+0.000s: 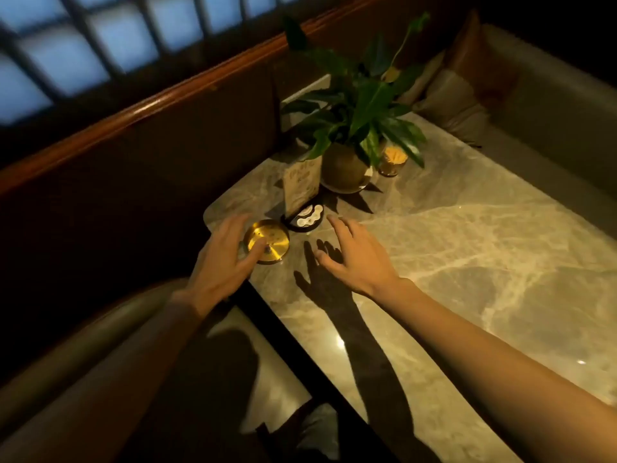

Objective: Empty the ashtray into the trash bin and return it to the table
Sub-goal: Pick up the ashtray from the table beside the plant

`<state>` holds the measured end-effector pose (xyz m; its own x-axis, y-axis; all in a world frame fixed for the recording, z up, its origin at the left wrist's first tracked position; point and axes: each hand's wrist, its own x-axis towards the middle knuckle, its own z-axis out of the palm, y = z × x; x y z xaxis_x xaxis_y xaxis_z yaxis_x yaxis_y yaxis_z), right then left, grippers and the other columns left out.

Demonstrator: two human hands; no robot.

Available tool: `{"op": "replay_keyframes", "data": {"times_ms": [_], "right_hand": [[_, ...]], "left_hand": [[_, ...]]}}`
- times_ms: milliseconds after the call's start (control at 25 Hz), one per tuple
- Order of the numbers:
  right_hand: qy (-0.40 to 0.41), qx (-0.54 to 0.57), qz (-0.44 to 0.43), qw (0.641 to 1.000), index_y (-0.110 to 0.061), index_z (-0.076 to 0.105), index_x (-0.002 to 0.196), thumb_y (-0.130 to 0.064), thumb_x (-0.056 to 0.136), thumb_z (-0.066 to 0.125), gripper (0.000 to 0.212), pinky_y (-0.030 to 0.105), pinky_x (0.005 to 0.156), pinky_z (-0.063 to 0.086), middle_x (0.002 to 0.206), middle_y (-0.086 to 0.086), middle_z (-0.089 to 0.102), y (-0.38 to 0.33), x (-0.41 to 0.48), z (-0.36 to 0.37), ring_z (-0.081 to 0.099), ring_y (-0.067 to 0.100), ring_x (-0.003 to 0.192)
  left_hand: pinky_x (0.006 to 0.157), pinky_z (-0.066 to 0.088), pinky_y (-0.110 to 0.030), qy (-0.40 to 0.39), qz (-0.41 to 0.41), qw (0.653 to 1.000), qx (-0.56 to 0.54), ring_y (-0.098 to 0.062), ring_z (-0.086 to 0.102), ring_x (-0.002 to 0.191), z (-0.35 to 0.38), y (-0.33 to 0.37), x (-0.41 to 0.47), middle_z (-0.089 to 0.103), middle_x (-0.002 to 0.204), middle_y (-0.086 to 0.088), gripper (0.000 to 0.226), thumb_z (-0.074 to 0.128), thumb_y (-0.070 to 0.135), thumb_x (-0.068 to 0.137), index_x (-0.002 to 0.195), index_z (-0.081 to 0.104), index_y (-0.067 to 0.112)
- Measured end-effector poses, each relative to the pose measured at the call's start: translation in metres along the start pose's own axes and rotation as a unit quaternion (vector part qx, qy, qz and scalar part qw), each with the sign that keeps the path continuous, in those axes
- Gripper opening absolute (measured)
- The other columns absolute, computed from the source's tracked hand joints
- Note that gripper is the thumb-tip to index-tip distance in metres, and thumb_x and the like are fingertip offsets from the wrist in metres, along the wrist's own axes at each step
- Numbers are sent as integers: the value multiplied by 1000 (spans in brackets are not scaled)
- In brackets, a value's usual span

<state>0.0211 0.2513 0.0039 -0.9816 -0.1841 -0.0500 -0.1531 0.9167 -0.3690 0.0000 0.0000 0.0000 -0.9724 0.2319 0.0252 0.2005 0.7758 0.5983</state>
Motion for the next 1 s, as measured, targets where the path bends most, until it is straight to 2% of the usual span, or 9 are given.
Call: {"op": "replay_keyframes", "data": {"times_ms": [120, 200, 240, 320, 400, 560, 720, 880, 1000], "right_hand": [[-38, 51, 29, 998, -10, 29, 148, -51, 89, 55, 76, 40, 106, 39, 145, 13, 42, -4, 17, 29, 41, 29, 132], [-75, 89, 39, 992, -7, 27, 148, -45, 88, 61, 79, 37, 110, 33, 147, 14, 40, -9, 26, 45, 39, 28, 134], [-85, 105, 42, 990, -6, 27, 148, -43, 88, 63, 80, 35, 111, 31, 147, 15, 40, -11, 31, 53, 38, 28, 135], [-91, 131, 42, 986, -5, 28, 148, -41, 86, 67, 81, 31, 110, 31, 146, 15, 42, -13, 41, 64, 39, 27, 134], [-88, 148, 48, 984, -6, 30, 147, -38, 84, 70, 82, 25, 106, 30, 145, 15, 43, -14, 49, 75, 41, 26, 133], [-93, 164, 36, 981, -6, 34, 144, -38, 80, 75, 83, 22, 102, 29, 141, 15, 48, -13, 64, 93, 45, 26, 129], [-103, 169, 28, 980, -9, 38, 144, -42, 76, 77, 85, 18, 99, 30, 137, 11, 49, -15, 69, 105, 46, 21, 126], [-92, 171, 27, 981, -10, 38, 143, -43, 73, 80, 88, 22, 102, 33, 135, 10, 50, -15, 75, 113, 47, 21, 125], [-93, 173, 28, 980, -8, 36, 144, -45, 71, 81, 94, 27, 105, 34, 137, 11, 48, -13, 78, 117, 45, 22, 127]], "left_hand": [[107, 31, -29, -27, -46, 997, -49, -10, 34, 133, 15, -26, 3, 37, 150, -3, 61, 57, 43, 92, 145, 36, 20], [102, 27, -15, -25, -54, 996, -67, -6, 33, 127, 27, -39, 4, 41, 147, -7, 66, 67, 33, 87, 143, 39, 14], [101, 25, -9, -12, -45, 997, -63, -8, 37, 129, 34, -47, 6, 43, 145, -10, 69, 71, 29, 84, 142, 40, 11], [102, 32, -16, 1, -27, 998, -60, -22, 45, 131, 45, -62, 12, 46, 141, -15, 76, 78, 26, 77, 141, 41, 6], [102, 37, -24, -8, -34, 996, -84, -27, 47, 130, 54, -72, 16, 46, 140, -18, 83, 81, 24, 73, 142, 39, 4], [103, 34, -13, -25, -27, 990, -133, -14, 45, 125, 67, -84, 26, 46, 137, -12, 93, 86, 32, 66, 142, 38, 7], [107, 43, -36, -33, -28, 985, -169, -20, 46, 128, 77, -93, 25, 42, 135, 2, 101, 87, 37, 60, 144, 36, 13], [107, 43, -45, -57, -57, 982, -170, -22, 45, 131, 82, -101, 30, 43, 142, -9, 108, 85, 41, 58, 146, 31, 12], [103, 46, -47, -61, -60, 982, -166, -24, 47, 128, 84, -104, 32, 45, 139, -12, 109, 83, 45, 58, 147, 31, 9]]}}
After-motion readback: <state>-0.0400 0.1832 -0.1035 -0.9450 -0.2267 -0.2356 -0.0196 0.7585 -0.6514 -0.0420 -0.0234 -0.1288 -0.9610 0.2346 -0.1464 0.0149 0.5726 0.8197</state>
